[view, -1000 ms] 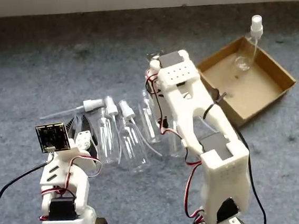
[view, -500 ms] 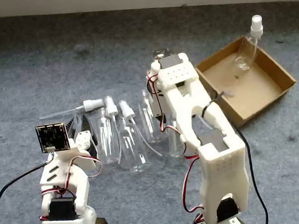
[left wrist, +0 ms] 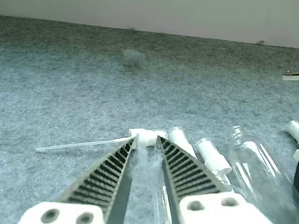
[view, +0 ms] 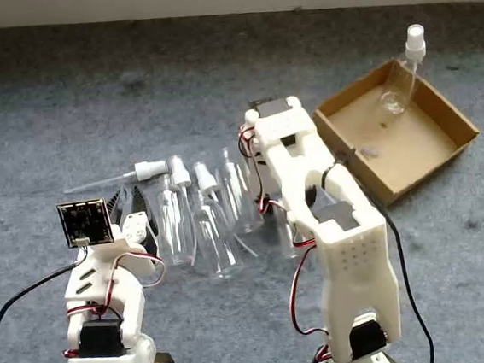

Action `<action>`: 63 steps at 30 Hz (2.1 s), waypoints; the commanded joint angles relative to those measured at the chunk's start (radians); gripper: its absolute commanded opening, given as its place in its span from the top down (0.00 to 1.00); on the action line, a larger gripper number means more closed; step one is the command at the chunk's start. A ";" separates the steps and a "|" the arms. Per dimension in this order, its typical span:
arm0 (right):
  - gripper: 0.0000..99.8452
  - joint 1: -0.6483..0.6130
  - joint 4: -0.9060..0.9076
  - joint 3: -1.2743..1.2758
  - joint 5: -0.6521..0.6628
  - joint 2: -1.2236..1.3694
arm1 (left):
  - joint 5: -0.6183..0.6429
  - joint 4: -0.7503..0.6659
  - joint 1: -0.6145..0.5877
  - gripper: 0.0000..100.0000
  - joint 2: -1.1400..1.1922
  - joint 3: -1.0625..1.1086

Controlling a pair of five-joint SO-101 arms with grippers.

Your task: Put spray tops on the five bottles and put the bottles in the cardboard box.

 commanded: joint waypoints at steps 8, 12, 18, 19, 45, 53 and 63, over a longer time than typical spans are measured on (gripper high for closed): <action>0.93 0.038 0.053 -0.031 0.002 -0.222 | -0.015 -0.020 0.016 0.96 -0.002 0.019; 0.93 0.042 0.117 -0.031 0.123 -0.326 | -0.015 -0.020 0.016 0.96 -0.002 0.019; 0.93 0.042 0.211 -0.027 0.213 -0.553 | -0.015 -0.020 0.016 0.96 -0.002 0.019; 0.93 0.042 0.214 -0.025 0.213 -0.599 | -0.015 -0.020 0.016 0.96 -0.002 0.019; 0.93 0.044 -0.447 1.125 0.206 -1.623 | -0.227 0.006 0.013 0.96 -0.010 0.019; 0.93 0.044 -0.806 1.503 0.204 -1.811 | -0.347 0.011 0.030 0.96 -0.002 0.019; 0.93 0.124 -1.018 1.721 0.078 -1.942 | -0.578 0.321 0.033 0.96 -0.002 -0.213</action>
